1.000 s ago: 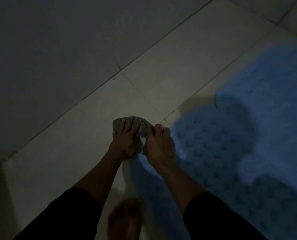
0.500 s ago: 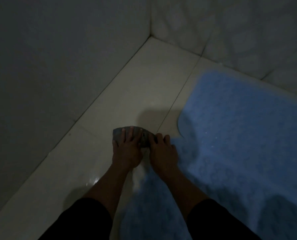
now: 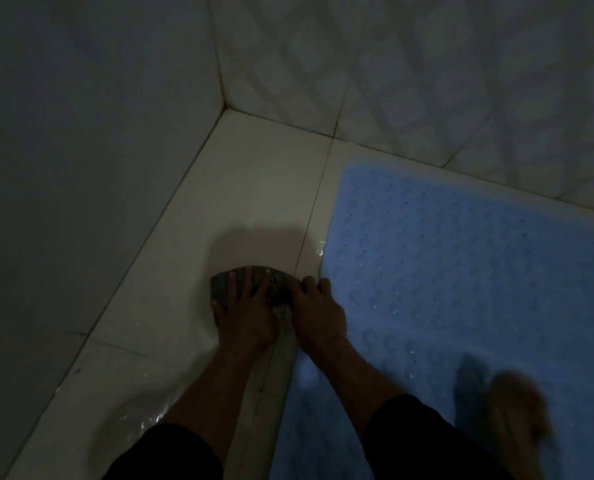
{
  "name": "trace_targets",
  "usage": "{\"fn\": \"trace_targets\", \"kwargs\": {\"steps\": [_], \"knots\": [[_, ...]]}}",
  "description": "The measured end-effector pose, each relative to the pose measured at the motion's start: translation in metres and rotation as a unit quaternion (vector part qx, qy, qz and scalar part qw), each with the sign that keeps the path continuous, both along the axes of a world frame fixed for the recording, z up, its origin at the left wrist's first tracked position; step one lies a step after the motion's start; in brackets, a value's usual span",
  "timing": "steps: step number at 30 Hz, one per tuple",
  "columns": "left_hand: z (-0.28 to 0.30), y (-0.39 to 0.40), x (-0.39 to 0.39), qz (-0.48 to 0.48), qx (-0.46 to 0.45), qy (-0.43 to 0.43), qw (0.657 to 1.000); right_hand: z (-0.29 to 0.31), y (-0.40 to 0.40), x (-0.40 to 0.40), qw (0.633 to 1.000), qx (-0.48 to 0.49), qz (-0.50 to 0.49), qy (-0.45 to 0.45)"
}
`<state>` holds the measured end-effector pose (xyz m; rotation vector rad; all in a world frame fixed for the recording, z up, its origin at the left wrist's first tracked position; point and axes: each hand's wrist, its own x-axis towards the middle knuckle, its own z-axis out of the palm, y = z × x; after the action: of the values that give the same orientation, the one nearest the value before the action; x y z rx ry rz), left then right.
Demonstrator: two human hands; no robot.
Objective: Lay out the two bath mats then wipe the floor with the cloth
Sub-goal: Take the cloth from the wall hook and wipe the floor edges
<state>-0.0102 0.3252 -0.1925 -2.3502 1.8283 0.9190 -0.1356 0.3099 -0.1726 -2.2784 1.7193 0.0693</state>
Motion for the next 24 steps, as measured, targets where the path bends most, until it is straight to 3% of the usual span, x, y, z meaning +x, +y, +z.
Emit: {"fn": "trace_targets", "kwargs": {"steps": [8, 24], "knots": [[-0.002, -0.055, -0.001, -0.004, 0.007, -0.005, 1.000, -0.005, -0.058, -0.007, 0.999, 0.012, -0.007, -0.045], [-0.020, -0.189, -0.015, 0.010, -0.037, -0.027, 0.999, -0.003, -0.191, -0.022, 0.998, 0.051, -0.007, -0.042]]}}
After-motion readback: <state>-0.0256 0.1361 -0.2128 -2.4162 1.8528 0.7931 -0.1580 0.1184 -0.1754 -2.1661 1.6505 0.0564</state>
